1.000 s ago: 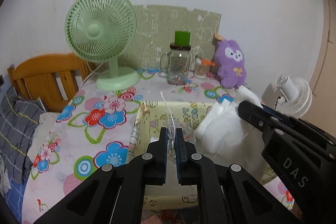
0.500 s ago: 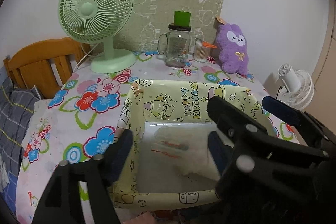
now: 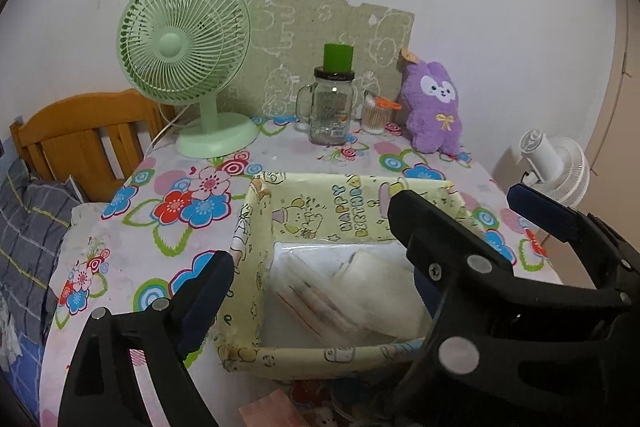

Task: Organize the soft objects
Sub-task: 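Lift both open grippers out of the basket toward the remaining items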

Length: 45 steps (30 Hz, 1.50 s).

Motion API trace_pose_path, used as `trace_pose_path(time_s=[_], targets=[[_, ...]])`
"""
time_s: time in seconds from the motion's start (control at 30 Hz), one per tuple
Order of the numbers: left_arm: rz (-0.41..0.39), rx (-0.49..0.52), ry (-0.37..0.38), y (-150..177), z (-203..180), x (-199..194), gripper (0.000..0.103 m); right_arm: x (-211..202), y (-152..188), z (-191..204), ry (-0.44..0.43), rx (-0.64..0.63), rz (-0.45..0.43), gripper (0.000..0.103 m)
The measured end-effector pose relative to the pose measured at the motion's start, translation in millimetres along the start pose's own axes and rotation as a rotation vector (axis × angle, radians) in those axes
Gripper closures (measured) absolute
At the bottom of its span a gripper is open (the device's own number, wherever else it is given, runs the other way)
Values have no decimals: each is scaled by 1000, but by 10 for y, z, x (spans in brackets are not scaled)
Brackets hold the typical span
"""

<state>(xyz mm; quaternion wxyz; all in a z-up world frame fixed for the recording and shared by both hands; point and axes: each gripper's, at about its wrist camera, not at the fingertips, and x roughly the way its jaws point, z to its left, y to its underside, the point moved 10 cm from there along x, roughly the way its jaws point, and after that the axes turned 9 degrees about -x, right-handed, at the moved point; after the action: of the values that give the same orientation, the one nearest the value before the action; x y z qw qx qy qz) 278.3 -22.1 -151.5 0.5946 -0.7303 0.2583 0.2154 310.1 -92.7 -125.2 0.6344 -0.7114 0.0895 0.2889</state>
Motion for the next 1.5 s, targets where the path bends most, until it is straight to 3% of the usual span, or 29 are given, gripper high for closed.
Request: trace_pose_path(time_s=[0.33, 0.77, 1.5], targets=[[-61, 11, 4, -81, -88, -349, 1, -403, -108, -3, 45, -2, -46, 2], [-125, 25, 23, -66, -182, -750, 1, -878, -152, 50, 69, -21, -91, 1], [-139, 22, 19, 341, -144, -1065, 0, -1224, 226, 250, 35, -31, -72, 0]])
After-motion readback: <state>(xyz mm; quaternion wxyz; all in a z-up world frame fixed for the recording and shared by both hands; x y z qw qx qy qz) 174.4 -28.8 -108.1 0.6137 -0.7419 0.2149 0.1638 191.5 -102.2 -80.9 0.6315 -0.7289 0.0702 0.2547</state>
